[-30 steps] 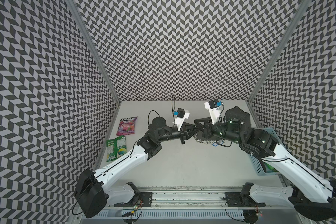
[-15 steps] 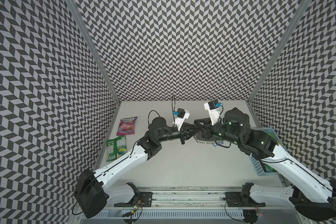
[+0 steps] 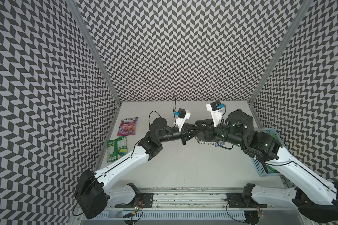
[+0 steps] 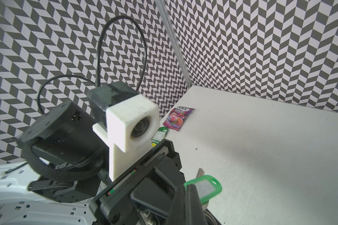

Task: Attach keys to a key ring
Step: Insert the key onto the keyring.

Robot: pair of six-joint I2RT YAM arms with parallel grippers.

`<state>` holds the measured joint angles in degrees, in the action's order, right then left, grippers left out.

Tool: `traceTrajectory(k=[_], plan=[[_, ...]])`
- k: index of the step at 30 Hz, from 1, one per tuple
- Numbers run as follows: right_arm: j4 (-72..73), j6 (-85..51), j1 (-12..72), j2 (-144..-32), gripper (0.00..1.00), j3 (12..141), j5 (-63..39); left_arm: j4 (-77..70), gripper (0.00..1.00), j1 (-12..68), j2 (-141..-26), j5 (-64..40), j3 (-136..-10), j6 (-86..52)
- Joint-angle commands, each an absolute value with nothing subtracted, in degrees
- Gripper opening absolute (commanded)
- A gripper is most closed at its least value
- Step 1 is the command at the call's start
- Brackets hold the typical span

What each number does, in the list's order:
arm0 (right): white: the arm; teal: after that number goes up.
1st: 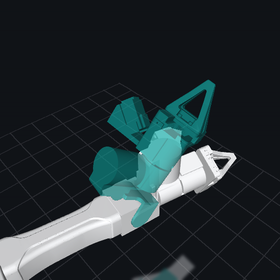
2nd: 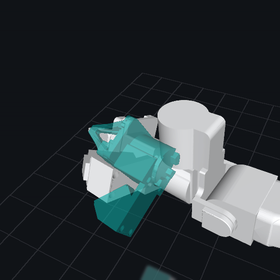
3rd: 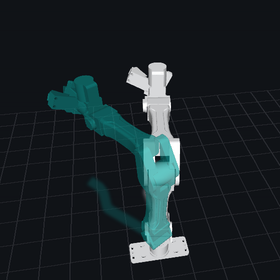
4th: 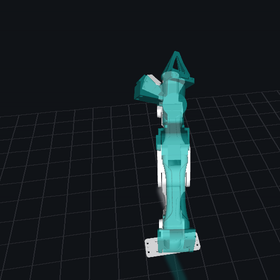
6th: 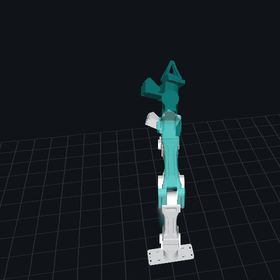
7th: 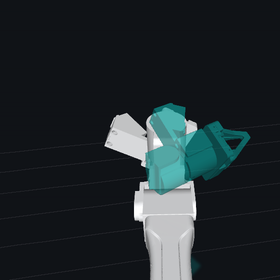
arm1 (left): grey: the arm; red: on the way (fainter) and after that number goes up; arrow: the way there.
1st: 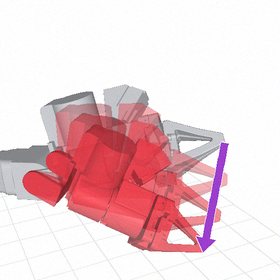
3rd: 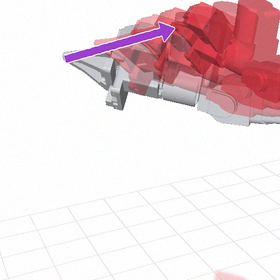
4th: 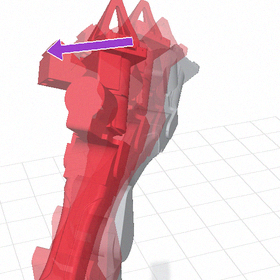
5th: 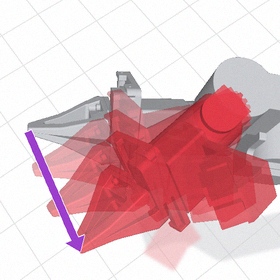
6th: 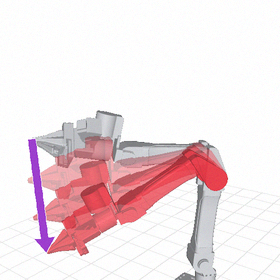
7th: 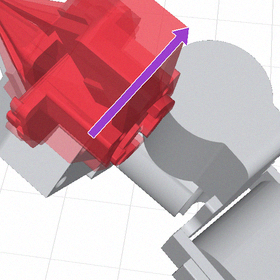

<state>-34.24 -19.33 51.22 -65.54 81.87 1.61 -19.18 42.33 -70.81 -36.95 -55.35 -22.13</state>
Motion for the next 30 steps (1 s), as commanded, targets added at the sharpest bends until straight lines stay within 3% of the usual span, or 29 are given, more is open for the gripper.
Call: traceTrajectory(k=[1,30], plan=[[-31.71,-18.45,51.69,-64.21,0.0,81.24,1.75,-23.42,0.0,42.28,-69.26,-37.62,-56.27,-23.12],[-33.4,-17.42,52.42,-64.41,0.0,80.54,8.35,-21.48,0.0,43.41,-68.05,-35.99,-56.54,-21.18]])
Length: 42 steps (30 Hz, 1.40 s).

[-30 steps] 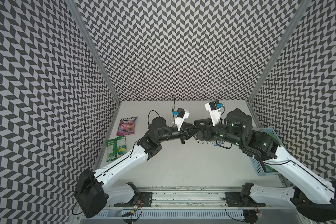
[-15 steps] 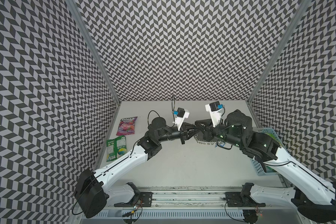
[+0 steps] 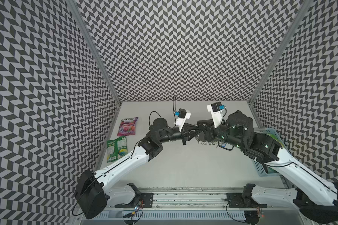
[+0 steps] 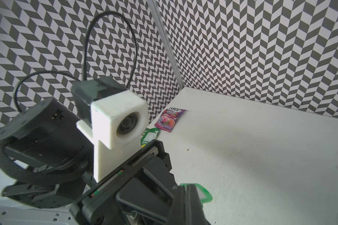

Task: Attach keys to a key ring
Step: Insert the key onto the keyring.

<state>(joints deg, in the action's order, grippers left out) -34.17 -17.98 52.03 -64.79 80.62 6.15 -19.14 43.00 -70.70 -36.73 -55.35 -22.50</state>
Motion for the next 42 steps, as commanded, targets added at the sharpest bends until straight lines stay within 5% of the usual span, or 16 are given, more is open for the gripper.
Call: traceTrajectory(k=[1,42], plan=[[-33.51,-17.48,52.46,-64.5,0.0,80.61,8.6,-21.46,0.0,43.4,-68.01,-35.95,-56.6,-21.06],[-35.83,-13.92,52.54,-65.08,0.0,81.56,15.3,-15.46,0.0,45.75,-65.35,-25.55,-57.52,-10.48]])
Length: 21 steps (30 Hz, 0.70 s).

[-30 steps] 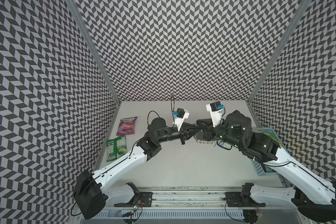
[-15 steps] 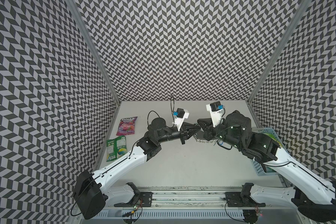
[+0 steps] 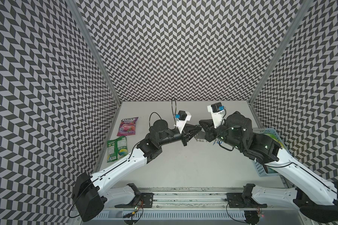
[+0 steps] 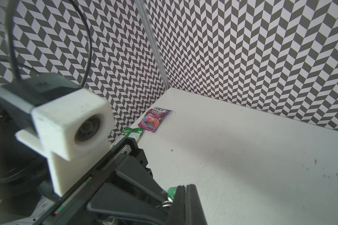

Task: Attach keys to a key ring
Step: Insert the key onto the keyring.

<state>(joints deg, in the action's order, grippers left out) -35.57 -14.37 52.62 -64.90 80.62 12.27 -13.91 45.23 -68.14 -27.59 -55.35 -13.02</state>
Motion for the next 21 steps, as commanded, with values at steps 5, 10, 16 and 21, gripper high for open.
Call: traceTrajectory(k=[5,10,16,21], plan=[[-35.9,-13.67,52.56,-65.08,0.0,81.48,14.88,-15.72,0.0,45.75,-65.01,-25.05,-57.32,-10.11],[-34.46,-14.42,52.6,-64.82,0.0,81.29,12.54,-15.16,0.0,45.88,-65.43,-25.66,-57.57,-9.89],[-34.49,-15.02,52.64,-65.3,0.0,81.77,11.52,-13.94,0.0,46.21,-65.08,-24.9,-57.83,-8.32],[-34.4,-15.1,52.62,-65.13,0.03,81.65,11.11,-12.75,0.0,46.28,-64.56,-24.4,-57.84,-7.3]])
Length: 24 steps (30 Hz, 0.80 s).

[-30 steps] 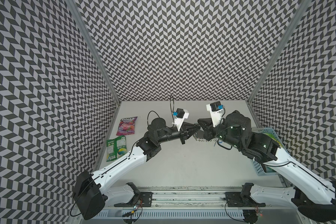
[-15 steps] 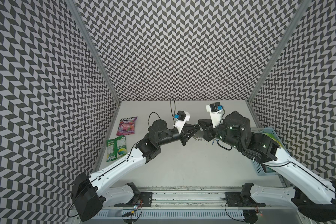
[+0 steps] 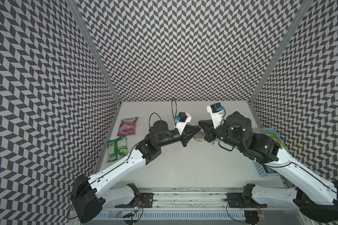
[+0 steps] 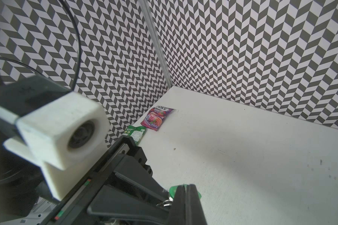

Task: Attach keys to a key ring
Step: Insert the key onto the keyring.

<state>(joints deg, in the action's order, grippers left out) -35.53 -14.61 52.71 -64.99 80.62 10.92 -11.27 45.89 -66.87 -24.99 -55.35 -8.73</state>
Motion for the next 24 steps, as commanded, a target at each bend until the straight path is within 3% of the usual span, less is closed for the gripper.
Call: traceTrajectory(k=[1,11,24], plan=[[-34.45,-15.27,52.64,-65.13,0.05,81.58,10.93,-12.59,0.0,46.23,-64.45,-24.35,-57.84,-7.23],[-33.75,-16.11,52.64,-64.96,0.18,81.21,11.08,-9.87,0.0,46.25,-64.07,-24.25,-58.26,-5.48],[-33.54,-16.36,52.51,-66.07,0.45,86.29,13.34,-6.74,0.0,46.32,-63.72,-23.91,-58.75,-2.7]])
